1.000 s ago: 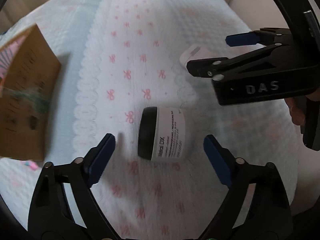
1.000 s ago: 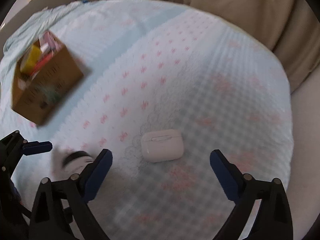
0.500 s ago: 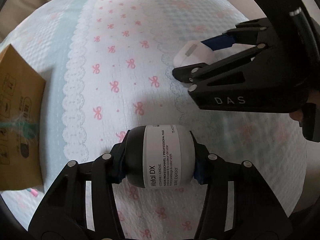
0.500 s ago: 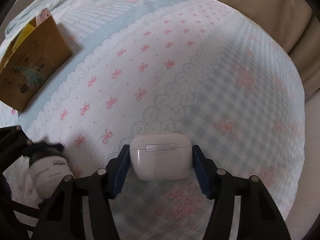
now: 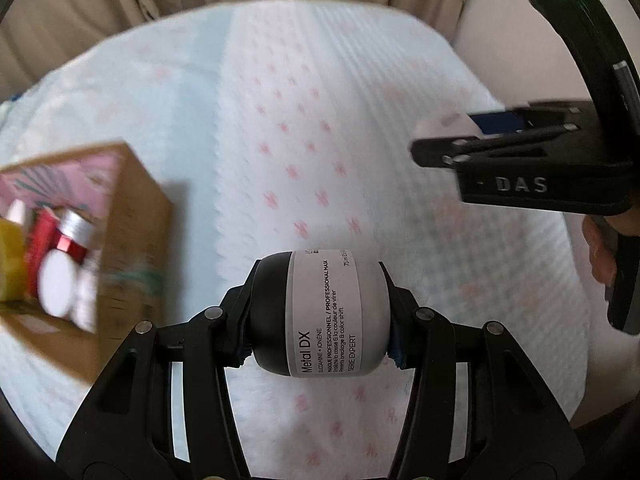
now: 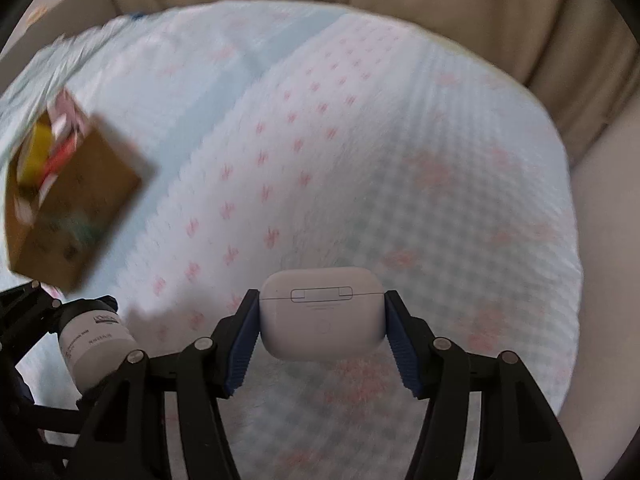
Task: Organize rigid objects
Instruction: 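Carry the Metal DX jar and earbud case over the cardboard box with both tools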
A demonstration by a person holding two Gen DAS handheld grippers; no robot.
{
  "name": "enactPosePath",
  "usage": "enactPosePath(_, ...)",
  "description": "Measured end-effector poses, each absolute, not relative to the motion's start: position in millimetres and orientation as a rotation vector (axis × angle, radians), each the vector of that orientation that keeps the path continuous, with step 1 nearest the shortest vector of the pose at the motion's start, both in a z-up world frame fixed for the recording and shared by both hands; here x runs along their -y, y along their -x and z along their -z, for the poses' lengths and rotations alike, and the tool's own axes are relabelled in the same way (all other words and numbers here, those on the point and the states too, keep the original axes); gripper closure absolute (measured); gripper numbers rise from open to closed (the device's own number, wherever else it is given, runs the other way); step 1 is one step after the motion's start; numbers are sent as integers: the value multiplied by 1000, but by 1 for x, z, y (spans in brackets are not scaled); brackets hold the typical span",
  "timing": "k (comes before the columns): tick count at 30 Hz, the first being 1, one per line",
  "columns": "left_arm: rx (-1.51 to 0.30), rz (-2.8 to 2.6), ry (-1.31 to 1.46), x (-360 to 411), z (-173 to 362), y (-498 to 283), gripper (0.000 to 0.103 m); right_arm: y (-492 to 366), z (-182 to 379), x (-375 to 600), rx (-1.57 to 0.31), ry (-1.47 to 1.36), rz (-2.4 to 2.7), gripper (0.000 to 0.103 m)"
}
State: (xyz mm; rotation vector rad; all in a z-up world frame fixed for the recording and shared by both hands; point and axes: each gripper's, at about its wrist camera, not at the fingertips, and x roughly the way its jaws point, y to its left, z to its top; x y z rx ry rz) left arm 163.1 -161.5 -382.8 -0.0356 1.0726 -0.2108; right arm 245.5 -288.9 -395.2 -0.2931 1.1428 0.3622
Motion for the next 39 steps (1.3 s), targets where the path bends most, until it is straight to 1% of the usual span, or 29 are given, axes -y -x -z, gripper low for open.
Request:
enactPosePath(9,-989,162,51,96,271,-142,56,-217,276,264,-1090,168,-313,47)
enactPosePath(14,-962,149,56,46,238,-137,56,-198,236,225,-1051,132,-335,47)
enactPosePath(19,-957,148,73,-6,226,-149,56,-188,216,177,-1035,89,-348,47)
enactPosePath(24,-984,206,65,-58,228,-160,56,-185,209,128,-1025,72,-317,47)
enactPosePath(28,-1024,280,35,-95,241,-172,56,-188,216,94,-1056,20,-257,47)
enactPosePath(33,-1097,353,-14,-121,276,-184,56,-193,239,58,-1113,-30,-185,47)
enactPosePath(39,-1189,388,-37,-137,325,-197,56,-201,281,28,-1212,-77,-136,47)
